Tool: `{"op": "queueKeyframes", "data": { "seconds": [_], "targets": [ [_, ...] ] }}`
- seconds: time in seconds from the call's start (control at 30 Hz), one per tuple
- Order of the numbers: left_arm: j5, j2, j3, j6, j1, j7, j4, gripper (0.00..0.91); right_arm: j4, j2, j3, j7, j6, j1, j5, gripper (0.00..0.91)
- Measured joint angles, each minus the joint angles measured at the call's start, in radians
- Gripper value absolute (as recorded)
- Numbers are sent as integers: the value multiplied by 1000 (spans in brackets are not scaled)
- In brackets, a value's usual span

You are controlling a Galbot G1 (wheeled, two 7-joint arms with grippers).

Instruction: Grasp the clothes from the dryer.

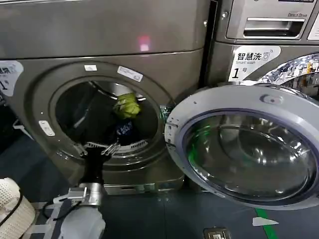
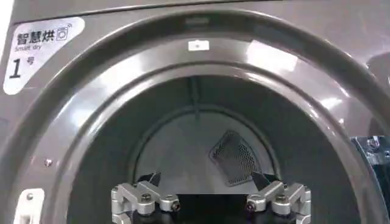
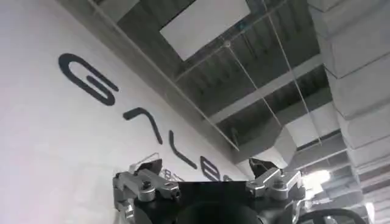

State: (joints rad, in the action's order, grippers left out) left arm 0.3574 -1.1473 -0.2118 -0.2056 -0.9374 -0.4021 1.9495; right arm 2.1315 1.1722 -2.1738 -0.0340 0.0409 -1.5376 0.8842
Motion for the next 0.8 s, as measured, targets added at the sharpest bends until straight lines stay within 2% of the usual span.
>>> {"op": "queueKeyframes", "data": {
  "seconds": [0.53,0.8],
  "targets": [
    [51,-44,80,-9,278,19,-312,907,2,6,19,-4,3,5,-2,907],
    [49,-22,117,-24,377,48,-433,907,4,11,27,-6,6,3,-2,907]
  ]
}}
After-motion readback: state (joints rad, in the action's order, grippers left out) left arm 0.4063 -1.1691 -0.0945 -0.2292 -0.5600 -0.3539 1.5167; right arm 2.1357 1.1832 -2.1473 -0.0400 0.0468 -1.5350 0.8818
